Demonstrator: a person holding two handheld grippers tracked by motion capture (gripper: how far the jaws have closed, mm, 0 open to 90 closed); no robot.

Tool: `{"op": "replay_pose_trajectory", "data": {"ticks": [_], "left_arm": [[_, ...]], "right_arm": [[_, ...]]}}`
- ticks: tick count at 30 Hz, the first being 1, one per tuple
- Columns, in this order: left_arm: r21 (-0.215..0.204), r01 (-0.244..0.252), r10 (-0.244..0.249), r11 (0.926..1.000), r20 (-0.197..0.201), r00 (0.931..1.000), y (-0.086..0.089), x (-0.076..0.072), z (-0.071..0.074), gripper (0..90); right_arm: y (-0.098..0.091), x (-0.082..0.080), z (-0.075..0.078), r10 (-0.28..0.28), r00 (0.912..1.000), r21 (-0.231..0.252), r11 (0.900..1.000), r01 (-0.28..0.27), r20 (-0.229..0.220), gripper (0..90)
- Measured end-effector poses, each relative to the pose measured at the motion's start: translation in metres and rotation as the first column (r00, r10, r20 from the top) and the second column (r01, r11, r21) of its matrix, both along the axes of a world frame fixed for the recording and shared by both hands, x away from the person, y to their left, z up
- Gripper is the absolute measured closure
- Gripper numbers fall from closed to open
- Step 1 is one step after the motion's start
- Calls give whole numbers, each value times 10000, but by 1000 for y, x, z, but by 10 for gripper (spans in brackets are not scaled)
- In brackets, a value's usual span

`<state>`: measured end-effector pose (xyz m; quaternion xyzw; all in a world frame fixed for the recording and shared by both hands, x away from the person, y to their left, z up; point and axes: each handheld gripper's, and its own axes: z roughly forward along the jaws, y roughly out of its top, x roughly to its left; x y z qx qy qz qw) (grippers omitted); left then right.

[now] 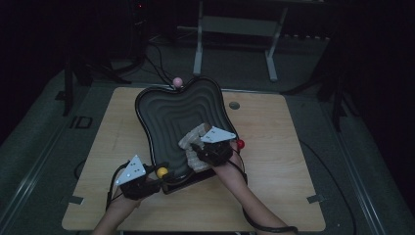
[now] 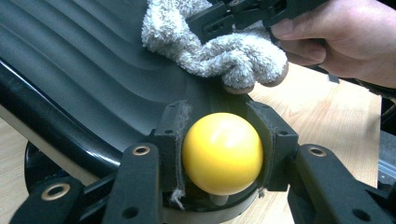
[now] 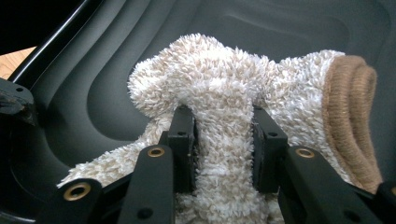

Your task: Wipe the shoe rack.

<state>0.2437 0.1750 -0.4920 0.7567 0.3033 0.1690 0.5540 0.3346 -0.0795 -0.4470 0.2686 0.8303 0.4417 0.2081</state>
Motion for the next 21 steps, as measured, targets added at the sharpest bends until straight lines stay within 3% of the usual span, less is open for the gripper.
{"op": "replay_pose_trajectory", "data": {"ticks": [8, 17, 21], "left_arm": [[38, -16, 16, 10000, -9, 10000, 0, 0, 0, 594], [18, -22, 22, 10000, 21, 10000, 0, 0, 0, 593], [363, -99, 89, 9993, 282, 9996, -3, -2, 0, 587]], "right_arm": [[-5, -7, -5, 81, 9998, -52, 10000, -80, 161, 665], [-10, -10, -7, 131, 9999, 45, 9999, -131, 15, 663], [-9, -10, -7, 75, 10000, 36, 10000, -75, 29, 663]]}}
